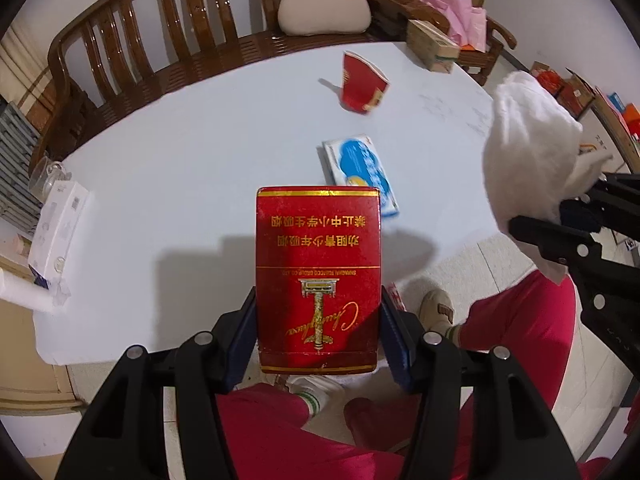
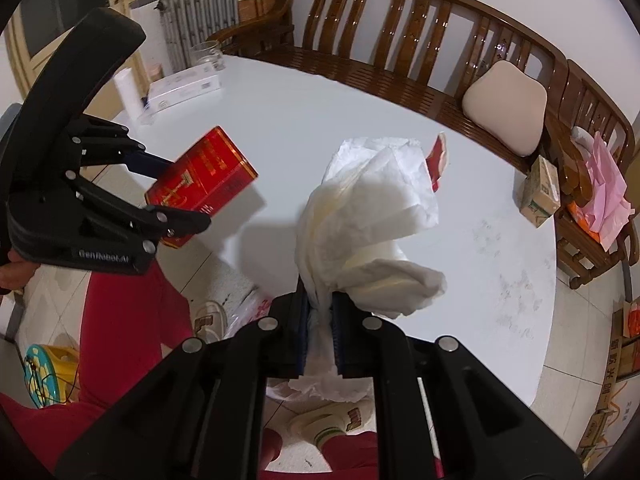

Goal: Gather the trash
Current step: 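Carry the red box and tissue down into the trash bag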

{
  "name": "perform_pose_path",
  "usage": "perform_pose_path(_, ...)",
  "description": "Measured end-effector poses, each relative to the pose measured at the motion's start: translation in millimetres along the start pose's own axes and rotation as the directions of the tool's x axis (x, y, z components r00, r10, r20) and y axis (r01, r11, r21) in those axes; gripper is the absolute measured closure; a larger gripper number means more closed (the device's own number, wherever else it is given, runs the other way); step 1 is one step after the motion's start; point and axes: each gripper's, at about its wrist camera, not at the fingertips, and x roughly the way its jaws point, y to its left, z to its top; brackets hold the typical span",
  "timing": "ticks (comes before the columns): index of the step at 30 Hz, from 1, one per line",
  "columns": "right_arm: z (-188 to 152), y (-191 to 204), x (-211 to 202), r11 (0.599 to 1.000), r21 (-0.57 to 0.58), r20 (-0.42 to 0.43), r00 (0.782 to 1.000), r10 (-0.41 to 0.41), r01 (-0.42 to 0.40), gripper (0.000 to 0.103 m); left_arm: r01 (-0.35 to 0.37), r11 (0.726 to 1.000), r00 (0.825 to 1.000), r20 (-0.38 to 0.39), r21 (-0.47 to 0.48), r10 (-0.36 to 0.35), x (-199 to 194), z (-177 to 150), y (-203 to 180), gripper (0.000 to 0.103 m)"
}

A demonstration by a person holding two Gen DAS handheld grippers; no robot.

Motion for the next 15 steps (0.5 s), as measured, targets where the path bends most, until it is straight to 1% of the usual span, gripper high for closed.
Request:
perform_pose_path(8, -28.5, 31.9, 1.9, 1.000, -0.002, -0.028, 0.999, 0.027, -0.027, 0.092, 0.039, 0.999, 0.998, -0.038, -0.002, -0.039, 18.1, -42.8, -13.4, 0.049)
perform_pose_path(13, -49.3, 46.2, 12.2, 0.999, 0.002, -0.057, 0.997, 0.049, -0.049, 0.092, 0.055, 0.998, 0.997, -0.051, -0.010, -0.055, 32.8, -64.2, -22.1, 0.049)
perform_pose_path(15, -55.6, 49.9, 18.2, 0.998, 0.008, -0.071, 0.996, 0.057, -0.056, 0.092, 0.050, 0.999, 0.997, -0.056, -0.010, -0.051, 39.7, -71.1, -26.0, 0.049)
